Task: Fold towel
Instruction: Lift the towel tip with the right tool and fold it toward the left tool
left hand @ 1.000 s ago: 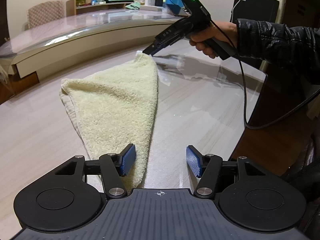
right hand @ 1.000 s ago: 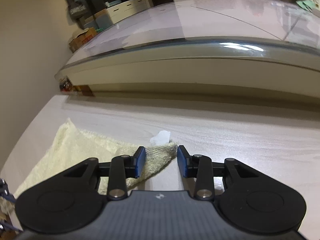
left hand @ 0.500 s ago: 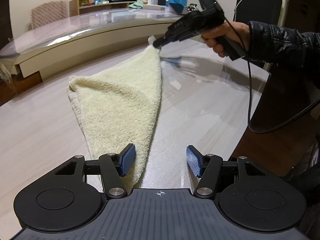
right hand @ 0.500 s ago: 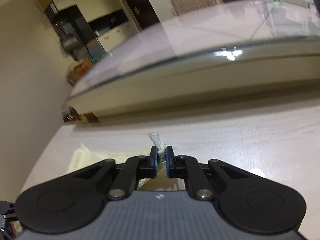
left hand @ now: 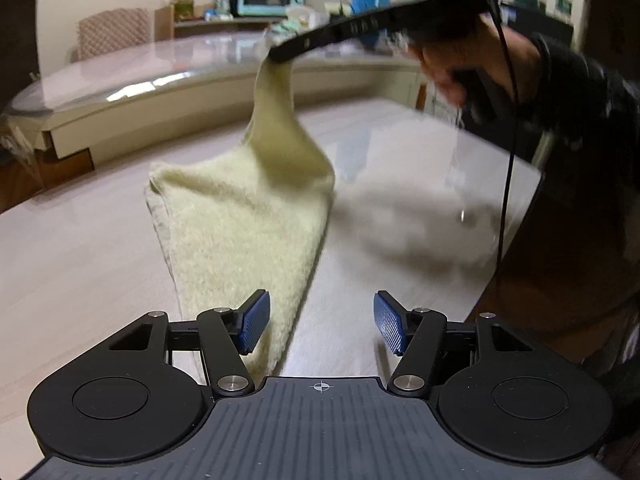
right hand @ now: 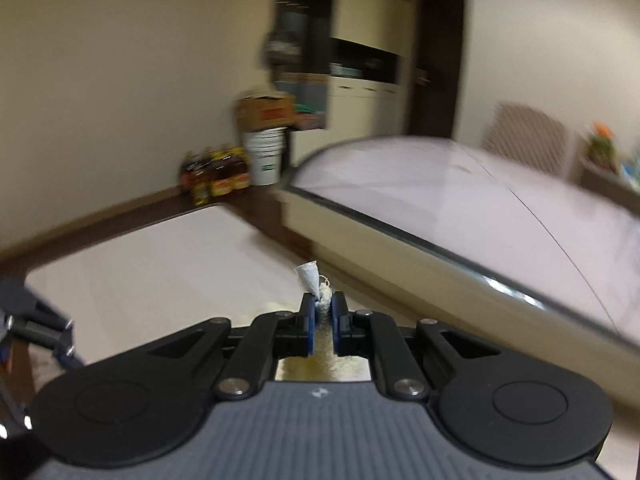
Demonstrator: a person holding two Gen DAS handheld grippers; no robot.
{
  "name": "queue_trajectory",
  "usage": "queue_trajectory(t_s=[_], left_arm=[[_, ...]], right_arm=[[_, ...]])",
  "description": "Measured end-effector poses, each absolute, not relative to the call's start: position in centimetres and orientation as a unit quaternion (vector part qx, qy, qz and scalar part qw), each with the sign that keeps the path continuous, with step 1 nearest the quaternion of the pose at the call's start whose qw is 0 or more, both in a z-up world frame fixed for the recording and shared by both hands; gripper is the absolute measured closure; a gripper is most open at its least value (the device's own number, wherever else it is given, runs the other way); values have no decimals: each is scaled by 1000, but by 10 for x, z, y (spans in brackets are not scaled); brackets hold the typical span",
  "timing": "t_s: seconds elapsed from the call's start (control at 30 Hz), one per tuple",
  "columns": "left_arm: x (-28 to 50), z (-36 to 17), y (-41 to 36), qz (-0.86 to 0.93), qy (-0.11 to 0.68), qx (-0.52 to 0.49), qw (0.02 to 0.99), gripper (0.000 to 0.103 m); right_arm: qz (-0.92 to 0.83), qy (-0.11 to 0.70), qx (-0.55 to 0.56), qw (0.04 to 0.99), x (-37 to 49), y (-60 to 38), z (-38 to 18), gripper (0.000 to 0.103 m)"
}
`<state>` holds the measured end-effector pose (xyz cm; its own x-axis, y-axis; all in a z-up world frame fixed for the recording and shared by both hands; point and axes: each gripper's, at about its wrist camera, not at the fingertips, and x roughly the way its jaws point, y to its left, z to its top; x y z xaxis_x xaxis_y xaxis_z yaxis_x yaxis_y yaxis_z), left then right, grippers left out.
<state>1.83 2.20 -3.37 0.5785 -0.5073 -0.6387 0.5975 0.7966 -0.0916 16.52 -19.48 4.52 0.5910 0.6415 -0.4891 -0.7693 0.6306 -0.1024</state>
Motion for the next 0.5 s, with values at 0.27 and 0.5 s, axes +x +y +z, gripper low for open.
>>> queue_trajectory(t_s=[0.27, 0.5], left_arm=[[-11, -28, 51, -278, 336, 64, 898, 40], [-26, -29, 70, -259, 336, 48, 904, 37]], right_arm=[[501, 179, -248, 809, 111, -138, 39, 94], [537, 191, -280, 773, 91, -110, 22, 94]])
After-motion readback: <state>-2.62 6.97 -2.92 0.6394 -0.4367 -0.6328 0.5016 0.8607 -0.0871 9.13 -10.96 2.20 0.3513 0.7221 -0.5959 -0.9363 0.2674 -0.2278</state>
